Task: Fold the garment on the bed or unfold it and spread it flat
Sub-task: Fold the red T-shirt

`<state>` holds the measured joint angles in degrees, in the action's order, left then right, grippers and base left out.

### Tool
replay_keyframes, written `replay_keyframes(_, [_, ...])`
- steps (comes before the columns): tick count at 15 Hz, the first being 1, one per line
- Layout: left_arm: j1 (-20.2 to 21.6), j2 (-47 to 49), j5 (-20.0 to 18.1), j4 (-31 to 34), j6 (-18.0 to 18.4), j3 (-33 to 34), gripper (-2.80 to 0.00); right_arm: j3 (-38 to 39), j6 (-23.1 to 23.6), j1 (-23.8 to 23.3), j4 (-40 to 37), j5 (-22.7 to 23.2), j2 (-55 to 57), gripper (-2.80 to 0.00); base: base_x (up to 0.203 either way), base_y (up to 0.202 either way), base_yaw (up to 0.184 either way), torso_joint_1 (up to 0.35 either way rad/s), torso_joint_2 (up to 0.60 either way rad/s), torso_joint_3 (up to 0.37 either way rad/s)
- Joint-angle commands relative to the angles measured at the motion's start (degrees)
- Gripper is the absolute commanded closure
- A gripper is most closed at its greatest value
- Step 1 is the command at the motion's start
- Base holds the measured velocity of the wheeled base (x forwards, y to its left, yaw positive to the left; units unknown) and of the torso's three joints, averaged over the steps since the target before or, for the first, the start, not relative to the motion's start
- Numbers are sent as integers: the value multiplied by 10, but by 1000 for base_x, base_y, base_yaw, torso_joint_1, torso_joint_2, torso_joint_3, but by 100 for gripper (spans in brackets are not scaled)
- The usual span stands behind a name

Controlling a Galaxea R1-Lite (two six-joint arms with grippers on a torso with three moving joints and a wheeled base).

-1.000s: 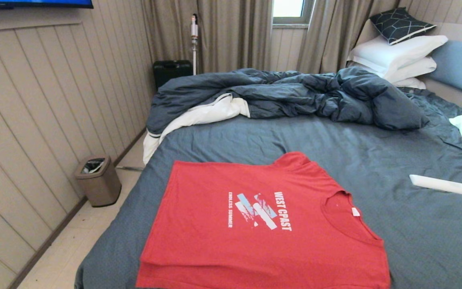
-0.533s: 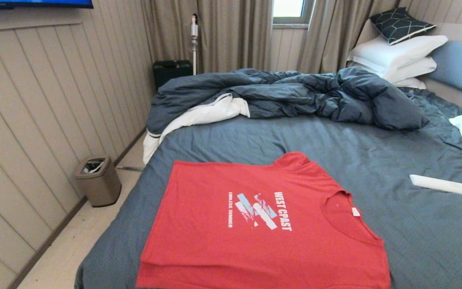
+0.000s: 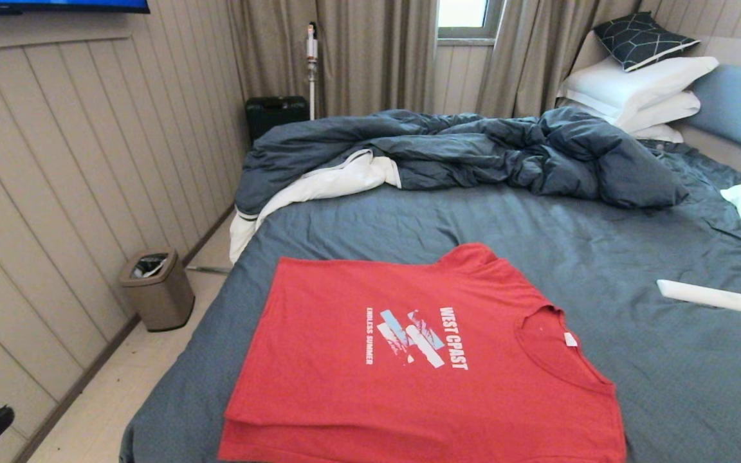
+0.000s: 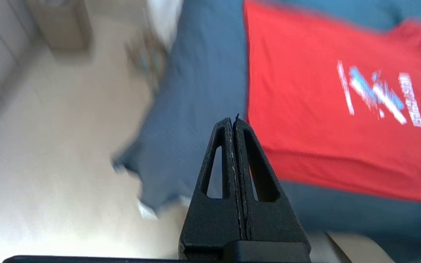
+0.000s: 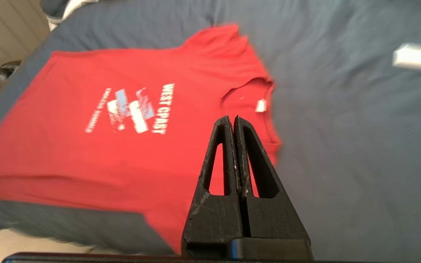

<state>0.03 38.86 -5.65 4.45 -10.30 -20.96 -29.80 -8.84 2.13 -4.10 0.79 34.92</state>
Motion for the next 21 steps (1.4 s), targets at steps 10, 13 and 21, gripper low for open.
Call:
replay_keyframes(10, [-146, 498, -142, 163, -78, -195, 0, -2, 34, -255, -43, 212, 394, 0, 0, 0, 0, 0, 0, 0])
replay_keyframes(13, [-152, 539, -143, 135, -118, -198, 0, -21, 31, -257, -43, 213, 412, 0, 0, 0, 0, 0, 0, 0])
replay_keyframes(21, [-135, 605, -142, 19, -166, -128, 0, -53, 15, -297, -48, 184, 397, 0, 0, 0, 0, 0, 0, 0])
